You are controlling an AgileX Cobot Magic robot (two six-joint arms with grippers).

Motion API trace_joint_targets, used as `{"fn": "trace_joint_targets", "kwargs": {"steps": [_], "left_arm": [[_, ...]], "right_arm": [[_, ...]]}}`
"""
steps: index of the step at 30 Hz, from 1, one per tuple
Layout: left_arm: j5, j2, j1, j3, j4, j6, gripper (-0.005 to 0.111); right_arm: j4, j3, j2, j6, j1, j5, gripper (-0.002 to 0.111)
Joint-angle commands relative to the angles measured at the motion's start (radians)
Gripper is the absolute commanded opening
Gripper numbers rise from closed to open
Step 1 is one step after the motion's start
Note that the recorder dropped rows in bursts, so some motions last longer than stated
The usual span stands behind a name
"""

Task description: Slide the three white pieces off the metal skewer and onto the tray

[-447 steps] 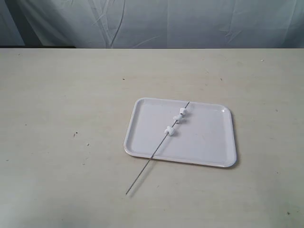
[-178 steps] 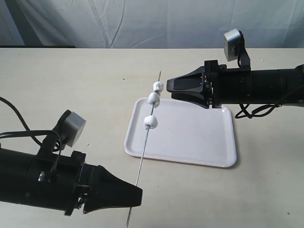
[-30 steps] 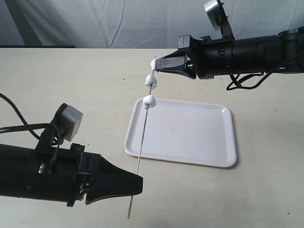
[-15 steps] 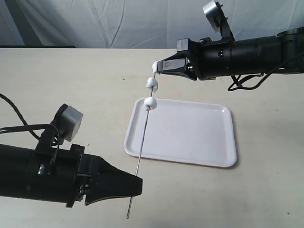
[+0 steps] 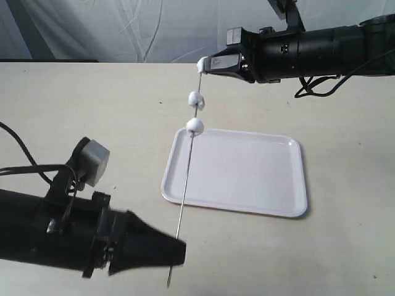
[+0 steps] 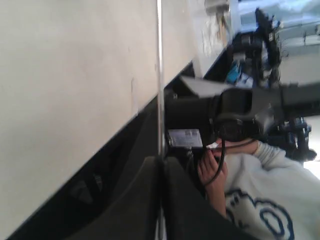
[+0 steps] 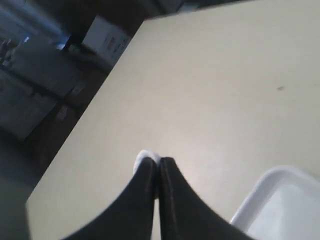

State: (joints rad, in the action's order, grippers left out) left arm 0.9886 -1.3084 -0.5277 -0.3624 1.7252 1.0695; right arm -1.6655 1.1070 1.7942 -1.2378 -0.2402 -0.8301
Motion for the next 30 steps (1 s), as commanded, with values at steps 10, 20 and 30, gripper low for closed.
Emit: {"fn": "trace_joint_targets", "kwargs": {"steps": [10, 20, 30], "left_arm": [[0.068, 0.005, -0.013, 0.01, -0.085, 0.015, 0.0], [-0.138, 0.005, -0.013, 0.01, -0.1, 0.005, 0.0], [-0.141, 0.005, -0.013, 0.01, -0.044, 0.005, 0.0]], "right_arm": [[-0.079, 0.015, -0.005, 0.008, 0.018, 0.106, -0.001], [0.647, 0.015, -0.005, 0.457, 0.018, 0.261, -0.001], [0.71, 0.015, -0.005, 0.572, 0.018, 0.162, 0.061]]}}
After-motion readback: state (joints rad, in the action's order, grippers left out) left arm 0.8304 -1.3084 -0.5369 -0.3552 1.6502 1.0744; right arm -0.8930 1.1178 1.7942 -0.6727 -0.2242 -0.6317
